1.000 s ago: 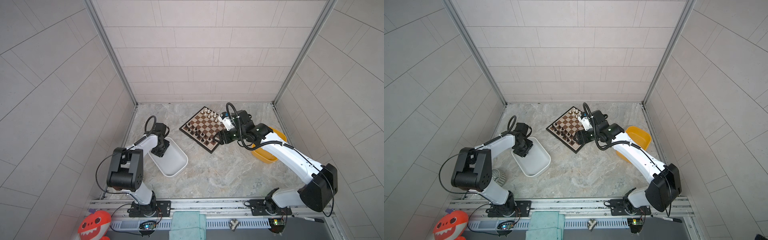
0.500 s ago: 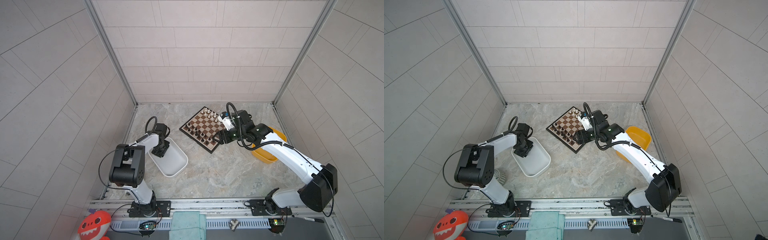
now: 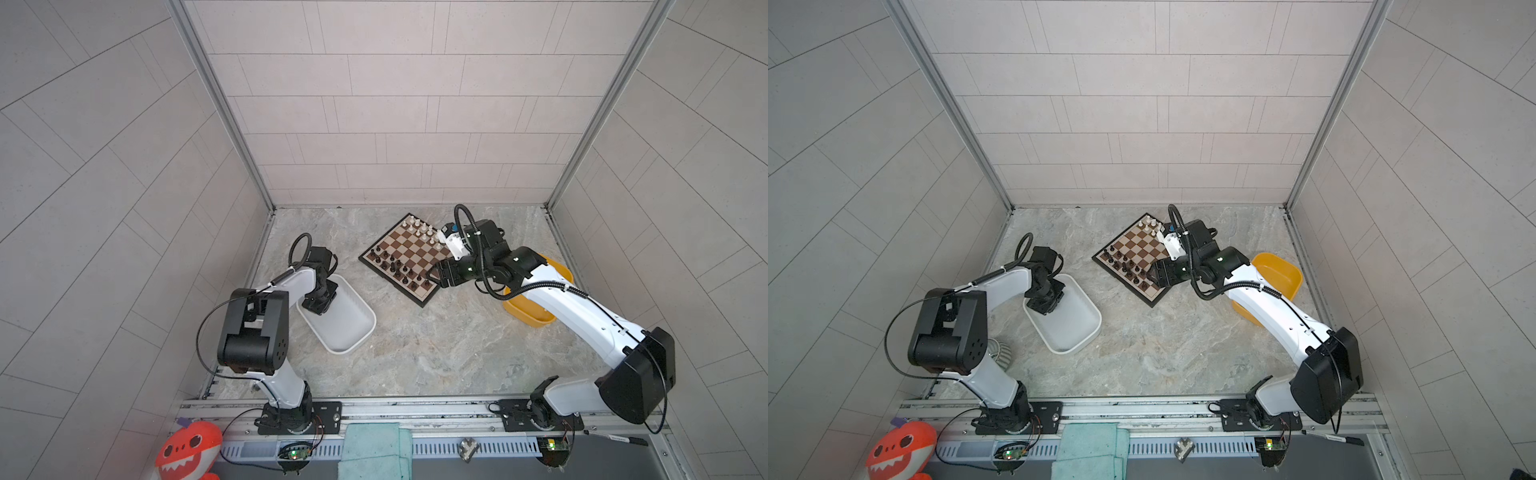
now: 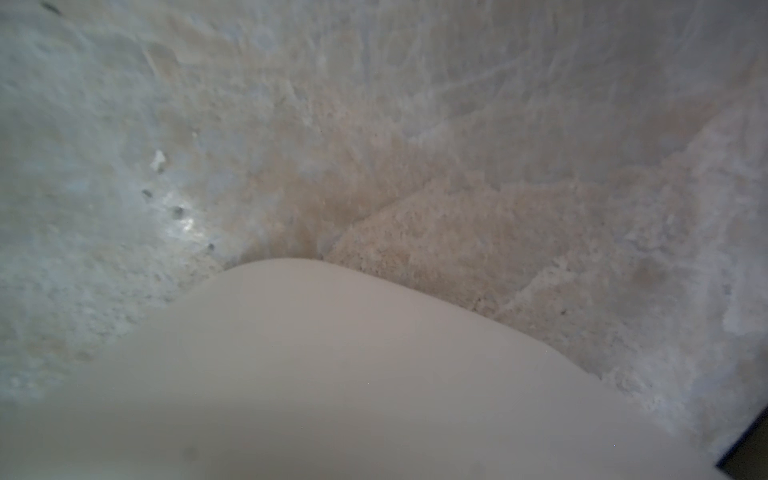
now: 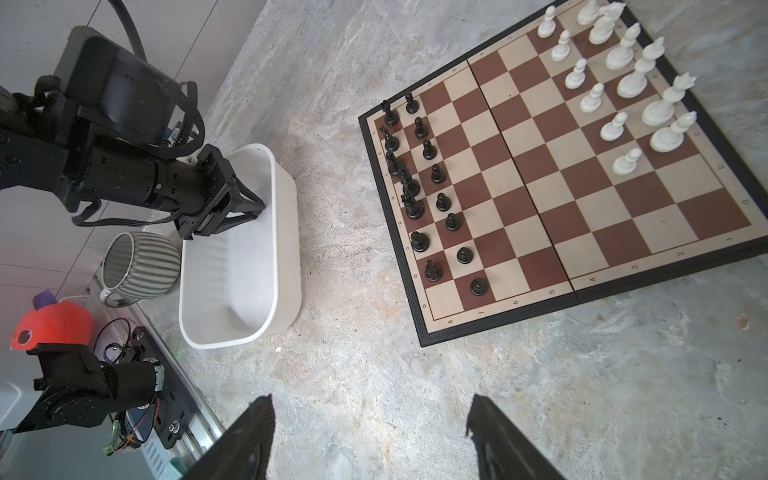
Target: Set up the chess pieces on the board
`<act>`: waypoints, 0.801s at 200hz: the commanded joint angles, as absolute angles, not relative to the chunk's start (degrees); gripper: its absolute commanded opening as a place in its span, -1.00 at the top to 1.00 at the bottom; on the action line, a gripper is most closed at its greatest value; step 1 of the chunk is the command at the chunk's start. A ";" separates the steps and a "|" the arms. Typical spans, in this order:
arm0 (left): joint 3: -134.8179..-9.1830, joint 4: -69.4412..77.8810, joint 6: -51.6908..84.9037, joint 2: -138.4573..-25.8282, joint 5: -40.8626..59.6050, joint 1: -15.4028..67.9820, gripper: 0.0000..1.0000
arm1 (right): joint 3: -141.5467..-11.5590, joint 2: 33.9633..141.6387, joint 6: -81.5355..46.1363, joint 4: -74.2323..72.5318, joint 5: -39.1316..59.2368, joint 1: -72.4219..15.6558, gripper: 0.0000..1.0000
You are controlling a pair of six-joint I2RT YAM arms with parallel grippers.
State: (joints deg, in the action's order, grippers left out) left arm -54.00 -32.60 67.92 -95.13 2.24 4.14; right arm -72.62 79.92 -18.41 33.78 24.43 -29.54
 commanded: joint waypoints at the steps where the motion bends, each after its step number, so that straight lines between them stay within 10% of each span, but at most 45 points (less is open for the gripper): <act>1: -55.94 -32.92 58.64 -92.76 6.61 4.14 0.56 | -71.57 78.03 -20.28 32.33 24.96 -28.57 -0.49; 82: -74.53 -42.61 13.74 -87.26 11.03 21.45 0.65 | -66.11 72.27 -34.11 22.34 28.06 -19.38 -0.46; 160: -69.21 -20.90 -20.53 -85.72 28.61 32.34 0.68 | -67.38 73.80 -34.51 25.27 36.77 -17.88 -0.35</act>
State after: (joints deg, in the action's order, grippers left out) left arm -73.34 -29.06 -4.34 -87.72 20.67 30.57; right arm -65.36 72.62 -35.29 22.26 32.05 -17.43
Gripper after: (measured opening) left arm 0.199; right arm 0.700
